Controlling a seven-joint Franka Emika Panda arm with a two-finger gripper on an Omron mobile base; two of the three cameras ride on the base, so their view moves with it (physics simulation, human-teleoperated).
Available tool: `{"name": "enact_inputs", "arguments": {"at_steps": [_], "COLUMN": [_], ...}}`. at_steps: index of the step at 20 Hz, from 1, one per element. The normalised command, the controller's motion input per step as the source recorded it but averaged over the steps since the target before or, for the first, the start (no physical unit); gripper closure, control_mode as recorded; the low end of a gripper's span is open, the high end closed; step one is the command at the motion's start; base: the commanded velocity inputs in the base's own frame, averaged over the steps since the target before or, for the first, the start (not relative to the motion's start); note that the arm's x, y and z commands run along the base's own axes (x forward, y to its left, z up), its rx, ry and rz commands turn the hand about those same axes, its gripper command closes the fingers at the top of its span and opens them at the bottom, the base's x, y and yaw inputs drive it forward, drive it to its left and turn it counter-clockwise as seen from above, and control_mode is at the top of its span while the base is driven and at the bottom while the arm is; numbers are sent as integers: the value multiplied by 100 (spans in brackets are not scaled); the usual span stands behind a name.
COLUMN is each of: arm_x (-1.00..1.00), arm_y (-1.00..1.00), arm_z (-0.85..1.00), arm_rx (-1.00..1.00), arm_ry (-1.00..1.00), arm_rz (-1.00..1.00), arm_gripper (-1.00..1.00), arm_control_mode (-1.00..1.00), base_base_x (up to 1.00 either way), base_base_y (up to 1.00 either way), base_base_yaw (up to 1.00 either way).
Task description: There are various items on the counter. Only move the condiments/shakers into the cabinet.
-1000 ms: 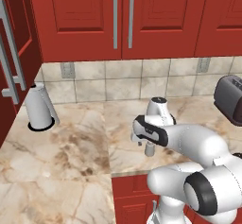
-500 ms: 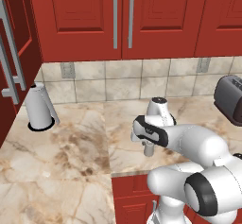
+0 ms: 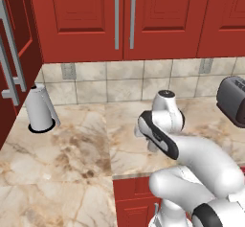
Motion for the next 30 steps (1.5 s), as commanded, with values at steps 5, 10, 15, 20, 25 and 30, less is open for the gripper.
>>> {"name": "enact_inputs", "arguments": {"at_steps": [5, 10, 15, 20, 25, 30], "arm_x": [-44, -24, 0, 0, 0, 0], "arm_y": [0, 0, 0, 0, 0, 0], "arm_z": [83, 47, 0, 0, 0, 0], "arm_rx": [-2, -1, 0, 0, 0, 0], "arm_ry": [-31, -16, 0, 0, 0, 0], "arm_rz": [0, 0, 0, 0, 0, 0], "arm_gripper": [100, 100, 100, 100, 100, 100], "arm_control_mode": [-100, 100, 100, 100, 100, 100], "base_base_x": [0, -13, -70, 0, -14, -33], "base_base_y": [0, -1, -48, -100, -100, -100], "base_base_yaw": [0, -1, -11, -2, -1, -2]}}
